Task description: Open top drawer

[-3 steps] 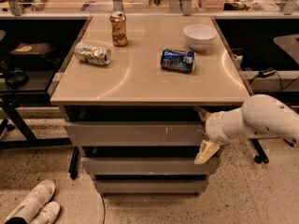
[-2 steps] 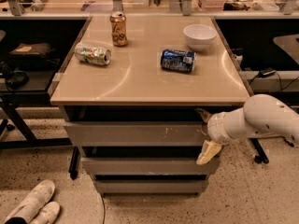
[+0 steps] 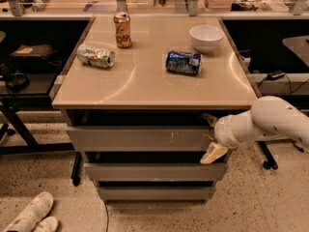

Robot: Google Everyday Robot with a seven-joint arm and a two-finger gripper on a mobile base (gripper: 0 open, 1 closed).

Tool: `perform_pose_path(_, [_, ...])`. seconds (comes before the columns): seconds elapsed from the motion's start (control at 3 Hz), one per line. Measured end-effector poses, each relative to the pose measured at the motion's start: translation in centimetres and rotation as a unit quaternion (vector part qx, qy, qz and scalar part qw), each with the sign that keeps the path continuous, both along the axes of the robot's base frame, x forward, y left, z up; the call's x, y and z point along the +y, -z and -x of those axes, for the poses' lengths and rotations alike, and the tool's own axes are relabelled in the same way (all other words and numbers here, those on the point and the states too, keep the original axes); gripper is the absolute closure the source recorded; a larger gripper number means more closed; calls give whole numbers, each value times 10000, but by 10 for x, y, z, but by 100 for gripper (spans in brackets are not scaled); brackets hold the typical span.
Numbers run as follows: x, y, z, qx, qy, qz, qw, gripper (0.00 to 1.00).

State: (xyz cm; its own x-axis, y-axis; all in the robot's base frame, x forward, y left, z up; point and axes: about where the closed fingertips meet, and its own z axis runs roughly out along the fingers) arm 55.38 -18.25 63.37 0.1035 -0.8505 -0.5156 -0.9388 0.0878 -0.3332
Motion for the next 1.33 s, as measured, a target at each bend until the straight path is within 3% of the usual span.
perform_pose_path(1.0, [0,-13,0,2,-7,-2,10000,88])
perform_pose_path(1.33, [0,-13,0,2,-7,-2,10000,91])
